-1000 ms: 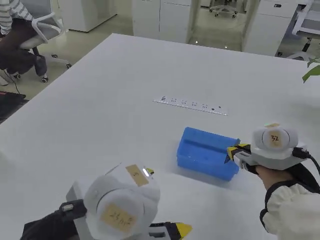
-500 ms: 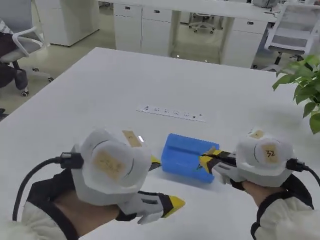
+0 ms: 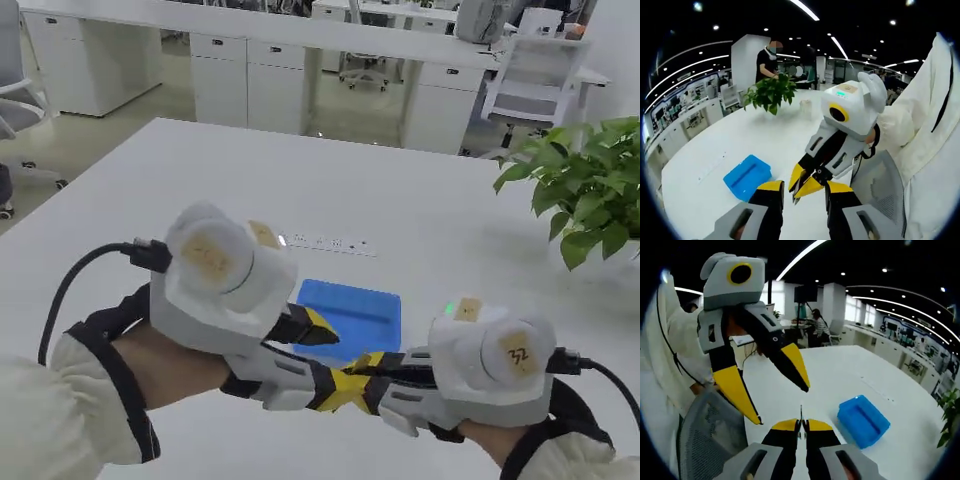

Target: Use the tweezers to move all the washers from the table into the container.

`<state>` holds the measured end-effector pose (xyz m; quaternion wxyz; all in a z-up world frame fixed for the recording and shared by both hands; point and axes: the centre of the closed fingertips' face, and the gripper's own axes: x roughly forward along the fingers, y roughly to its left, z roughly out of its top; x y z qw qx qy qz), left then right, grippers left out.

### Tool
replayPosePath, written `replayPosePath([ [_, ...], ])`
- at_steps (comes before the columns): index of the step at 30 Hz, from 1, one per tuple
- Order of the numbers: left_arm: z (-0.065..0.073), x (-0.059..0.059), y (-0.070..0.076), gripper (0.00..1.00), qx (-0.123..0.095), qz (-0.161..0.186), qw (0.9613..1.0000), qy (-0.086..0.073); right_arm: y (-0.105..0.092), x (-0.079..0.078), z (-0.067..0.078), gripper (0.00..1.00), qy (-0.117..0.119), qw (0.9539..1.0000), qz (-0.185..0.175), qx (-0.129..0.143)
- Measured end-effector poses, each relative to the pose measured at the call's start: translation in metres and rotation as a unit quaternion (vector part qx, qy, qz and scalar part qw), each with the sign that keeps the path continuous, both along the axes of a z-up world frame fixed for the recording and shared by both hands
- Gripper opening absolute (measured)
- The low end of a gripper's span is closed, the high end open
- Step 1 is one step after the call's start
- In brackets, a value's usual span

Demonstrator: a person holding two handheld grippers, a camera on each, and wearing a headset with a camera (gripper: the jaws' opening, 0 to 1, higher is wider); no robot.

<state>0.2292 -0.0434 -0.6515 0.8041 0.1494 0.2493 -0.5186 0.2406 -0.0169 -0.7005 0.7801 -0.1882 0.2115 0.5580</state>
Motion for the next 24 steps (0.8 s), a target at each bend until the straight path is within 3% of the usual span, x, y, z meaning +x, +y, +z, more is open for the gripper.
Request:
replayPosePath([
  [3,0.0,-0.007,-0.006,0.22,-0.005,-0.016,0.9998,0.009,-0.001,-0.008,-0.003,0.02,-0.009,0.9998,0.014,-0.013],
  [7,-0.007,-0.015,-0.007,0.15,0.012,-0.037,0.9991,0.016,-0.001,-0.016,-0.004,0.02,-0.012,0.9994,0.026,-0.02],
  [12,-0.009,-0.021,-0.007,0.07,0.015,-0.058,0.9979,0.022,0.001,-0.024,-0.005,0.02,-0.013,0.9984,0.047,-0.03],
  [13,-0.014,-0.022,-0.003,0.05,0.041,-0.072,0.9964,0.014,0.002,-0.026,-0.006,0.02,-0.016,0.998,0.052,-0.032],
  [15,-0.018,-0.021,0.001,0.0,0.067,-0.08,0.9946,-0.005,0.003,-0.029,-0.006,0.02,-0.014,0.9974,0.061,-0.035],
  [21,-0.023,-0.022,0.0,0.0,0.079,-0.1,0.9915,-0.027,0.002,-0.026,-0.016,0.02,-0.01,0.997,0.065,-0.042],
  [24,-0.029,-0.019,-0.002,0.0,0.081,-0.101,0.9914,-0.021,0.002,-0.025,-0.023,0.02,-0.004,0.9964,0.068,-0.049],
])
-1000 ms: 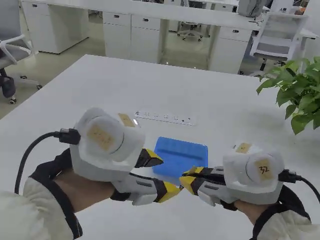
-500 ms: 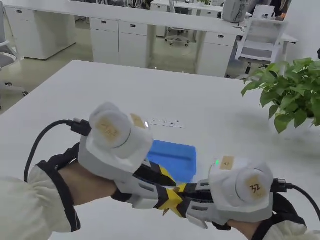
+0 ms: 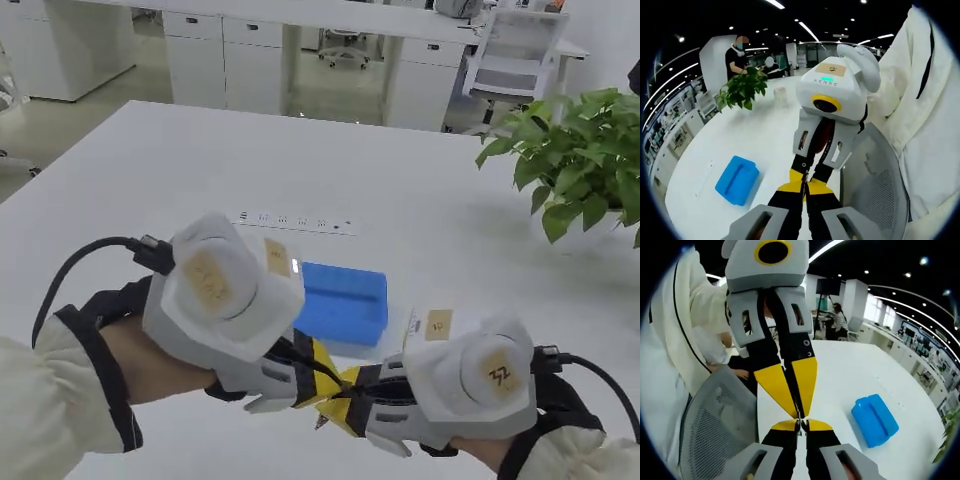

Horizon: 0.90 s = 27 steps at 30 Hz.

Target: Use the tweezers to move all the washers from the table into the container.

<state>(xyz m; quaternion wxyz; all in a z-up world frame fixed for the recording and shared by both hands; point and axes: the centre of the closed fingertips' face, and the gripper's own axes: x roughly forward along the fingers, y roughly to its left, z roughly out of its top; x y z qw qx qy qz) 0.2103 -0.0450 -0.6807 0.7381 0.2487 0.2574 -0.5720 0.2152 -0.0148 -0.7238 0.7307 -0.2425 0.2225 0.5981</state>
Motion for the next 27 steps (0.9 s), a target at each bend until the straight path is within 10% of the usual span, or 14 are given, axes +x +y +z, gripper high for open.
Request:
replayPosePath([
  [4,-0.005,0.004,0.0,0.0,0.005,-0.014,0.9998,-0.014,-0.001,0.004,-0.006,0.02,-0.001,0.9998,0.012,-0.019],
  [27,-0.045,0.033,0.001,0.0,0.023,-0.032,0.9991,0.015,-0.003,0.028,-0.053,0.02,0.042,0.9944,0.053,-0.082],
])
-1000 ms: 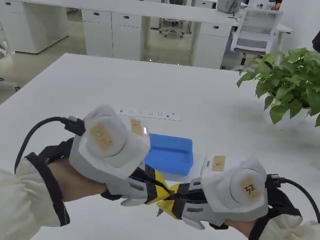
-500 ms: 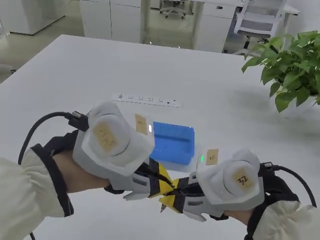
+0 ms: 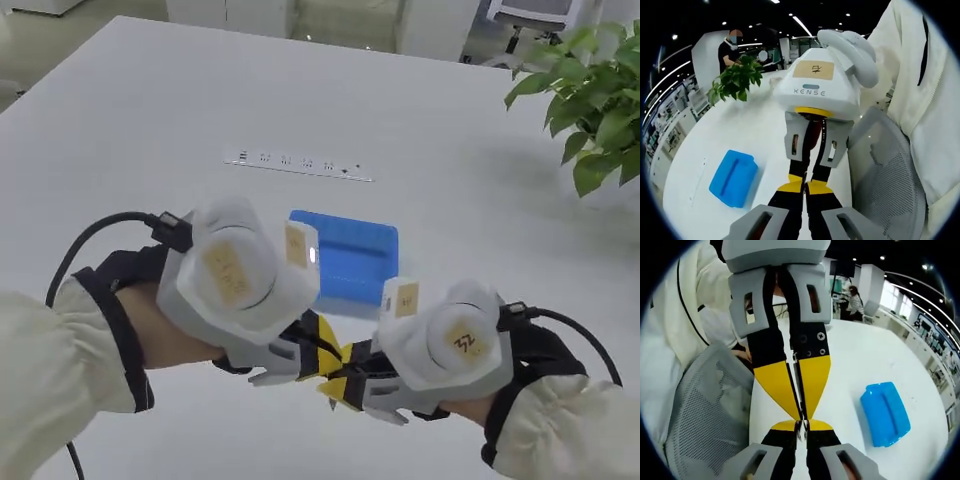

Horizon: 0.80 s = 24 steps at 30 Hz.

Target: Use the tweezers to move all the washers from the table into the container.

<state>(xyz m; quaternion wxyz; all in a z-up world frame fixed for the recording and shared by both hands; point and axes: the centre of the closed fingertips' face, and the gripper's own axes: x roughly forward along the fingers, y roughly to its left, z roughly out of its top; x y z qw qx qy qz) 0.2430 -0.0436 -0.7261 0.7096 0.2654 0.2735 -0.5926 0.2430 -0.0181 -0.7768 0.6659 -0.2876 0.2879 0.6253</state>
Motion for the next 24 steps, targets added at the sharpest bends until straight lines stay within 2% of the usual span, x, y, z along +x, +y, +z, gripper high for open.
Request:
replayPosePath([
  [3,-0.011,0.005,0.0,0.0,0.017,-0.012,0.9997,-0.012,-0.006,0.006,-0.011,0.02,0.014,0.9993,-0.016,-0.029],
  [10,-0.037,0.019,-0.002,0.0,0.024,-0.028,0.9986,-0.038,-0.015,0.023,-0.033,0.03,0.002,0.9981,-0.022,-0.057],
  [12,-0.048,0.022,-0.001,0.0,0.029,-0.028,0.9986,-0.034,-0.017,0.027,-0.043,0.03,0.01,0.9973,-0.033,-0.065],
  [15,-0.06,0.025,0.003,0.0,0.033,-0.028,0.9986,-0.029,-0.017,0.028,-0.052,0.03,0.011,0.9972,-0.039,-0.063],
  [18,-0.069,0.024,0.007,0.0,0.039,-0.032,0.9983,-0.028,-0.015,0.027,-0.06,0.04,0.003,0.9971,-0.038,-0.066],
  [19,-0.072,0.025,0.009,0.0,0.043,-0.034,0.9981,-0.029,-0.014,0.028,-0.063,0.04,-0.007,0.997,-0.038,-0.067],
  [21,-0.077,0.026,0.014,0.0,0.049,-0.036,0.9978,-0.027,-0.013,0.026,-0.065,0.08,-0.01,0.9972,-0.042,-0.061],
  [24,-0.081,0.029,0.019,0.0,0.052,-0.033,0.9979,-0.019,-0.015,0.021,-0.064,0.16,0.009,0.9963,-0.068,-0.053],
])
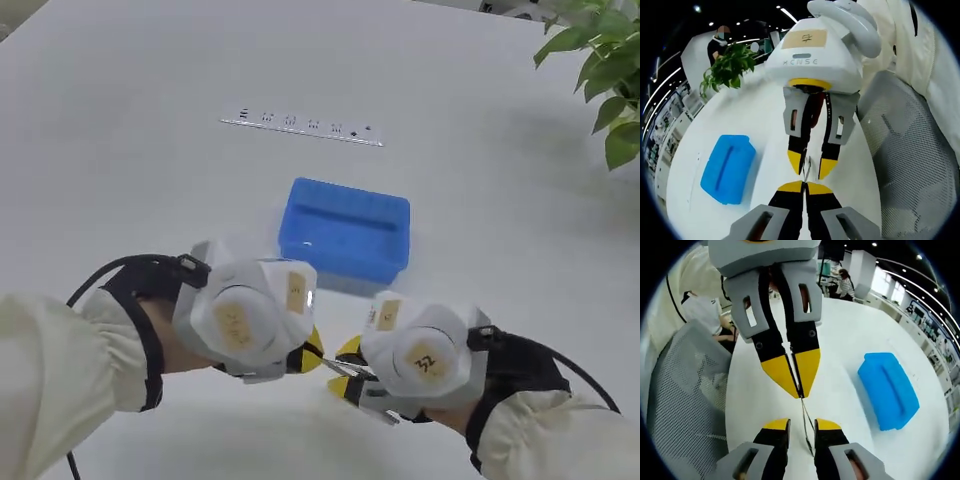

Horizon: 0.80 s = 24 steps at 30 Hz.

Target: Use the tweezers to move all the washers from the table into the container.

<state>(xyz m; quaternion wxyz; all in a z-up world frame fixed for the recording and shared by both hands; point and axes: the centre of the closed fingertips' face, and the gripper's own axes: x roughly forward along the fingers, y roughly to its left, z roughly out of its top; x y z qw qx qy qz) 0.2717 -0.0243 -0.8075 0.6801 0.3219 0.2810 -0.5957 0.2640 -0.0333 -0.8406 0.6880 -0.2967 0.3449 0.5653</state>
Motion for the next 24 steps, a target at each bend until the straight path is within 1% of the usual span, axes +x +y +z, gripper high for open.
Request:
replayPosePath([
  [3,-0.008,0.001,0.005,0.0,0.01,-0.003,0.9999,-0.002,-0.009,-0.003,0.009,0.21,0.006,0.9989,-0.042,0.021],
  [4,-0.013,0.001,0.007,0.0,0.015,-0.008,0.9998,-0.006,-0.015,-0.004,0.013,0.22,0.011,0.9973,-0.066,0.031],
  [5,-0.016,0.002,0.008,0.0,0.018,-0.007,0.9998,-0.007,-0.019,-0.007,0.014,0.22,0.019,0.996,-0.08,0.036],
  [6,-0.019,0.003,0.009,0.0,0.022,-0.007,0.9997,-0.003,-0.026,-0.011,0.016,0.21,0.032,0.9935,-0.101,0.04],
  [7,-0.024,0.004,0.01,0.0,0.026,-0.005,0.9997,-0.001,-0.029,-0.014,0.018,0.21,0.037,0.9915,-0.116,0.046],
  [10,-0.033,0.005,0.013,0.0,0.037,-0.01,0.9992,-0.007,-0.042,-0.022,0.024,0.21,0.04,0.9869,-0.146,0.055],
  [11,-0.037,0.006,0.014,0.0,0.041,-0.01,0.9991,-0.007,-0.044,-0.024,0.026,0.21,0.039,0.986,-0.152,0.055],
  [12,-0.04,0.007,0.015,0.0,0.044,-0.008,0.999,-0.003,-0.048,-0.028,0.028,0.21,0.039,0.9854,-0.156,0.055],
  [14,-0.046,0.008,0.016,0.0,0.049,-0.004,0.9988,-0.002,-0.053,-0.035,0.028,0.2,0.047,0.9852,-0.158,0.046],
  [15,-0.052,0.008,0.017,0.0,0.054,-0.002,0.9985,-0.001,-0.054,-0.038,0.027,0.2,0.047,0.9851,-0.16,0.044],
  [18,-0.062,0.009,0.02,0.0,0.063,0.002,0.998,0.002,-0.059,-0.041,0.027,0.21,0.041,0.9843,-0.167,0.039],
  [20,-0.071,0.008,0.022,0.0,0.072,0.006,0.9973,0.014,-0.06,-0.042,0.03,0.23,0.043,0.9819,-0.179,0.046],
  [21,-0.073,0.008,0.023,0.0,0.075,0.008,0.9971,0.016,-0.061,-0.042,0.031,0.24,0.046,0.98,-0.187,0.05],
  [22,-0.074,0.009,0.024,0.0,0.076,0.008,0.9969,0.016,-0.061,-0.042,0.033,0.25,0.048,0.9773,-0.198,0.057],
  [23,-0.071,0.01,0.022,0.0,0.068,0.01,0.9975,0.018,-0.062,-0.042,0.035,0.27,0.049,0.9752,-0.207,0.062],
  [24,-0.071,0.011,0.022,0.0,0.068,0.018,0.9971,0.027,-0.063,-0.042,0.035,0.28,0.048,0.9741,-0.212,0.062],
])
